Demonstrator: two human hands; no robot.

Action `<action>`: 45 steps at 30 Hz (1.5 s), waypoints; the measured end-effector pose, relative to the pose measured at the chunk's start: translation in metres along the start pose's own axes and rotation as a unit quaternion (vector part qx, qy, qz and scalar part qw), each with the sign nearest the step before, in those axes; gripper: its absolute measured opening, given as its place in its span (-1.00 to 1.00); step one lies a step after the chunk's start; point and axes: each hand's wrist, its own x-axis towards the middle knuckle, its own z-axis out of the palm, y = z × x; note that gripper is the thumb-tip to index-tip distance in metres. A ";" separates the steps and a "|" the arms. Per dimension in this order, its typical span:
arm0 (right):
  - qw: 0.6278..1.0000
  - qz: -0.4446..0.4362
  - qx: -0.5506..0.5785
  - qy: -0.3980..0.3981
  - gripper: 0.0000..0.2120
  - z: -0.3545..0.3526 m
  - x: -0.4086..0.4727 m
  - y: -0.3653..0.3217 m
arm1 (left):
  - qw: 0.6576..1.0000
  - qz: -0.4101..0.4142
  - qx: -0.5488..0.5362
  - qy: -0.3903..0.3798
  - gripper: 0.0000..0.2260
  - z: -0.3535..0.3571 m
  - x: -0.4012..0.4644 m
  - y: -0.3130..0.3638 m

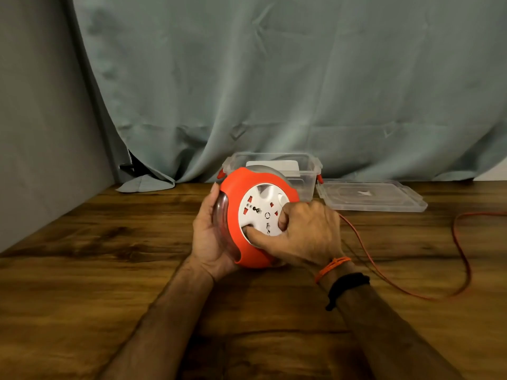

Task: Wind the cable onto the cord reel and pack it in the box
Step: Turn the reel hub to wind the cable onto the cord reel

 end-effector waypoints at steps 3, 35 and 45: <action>1.000 -0.023 0.013 -0.015 -0.29 -0.005 0.002 0.002 | 1.000 -0.011 0.003 0.013 -0.36 -0.003 -0.001 0.001; 0.998 -0.014 0.005 0.055 -0.34 0.002 0.001 0.004 | 0.997 0.052 0.016 0.049 -0.36 0.005 0.002 -0.002; 0.996 -0.029 0.075 0.039 -0.42 -0.004 0.006 0.007 | 0.997 0.019 0.008 0.068 -0.34 -0.002 0.001 -0.003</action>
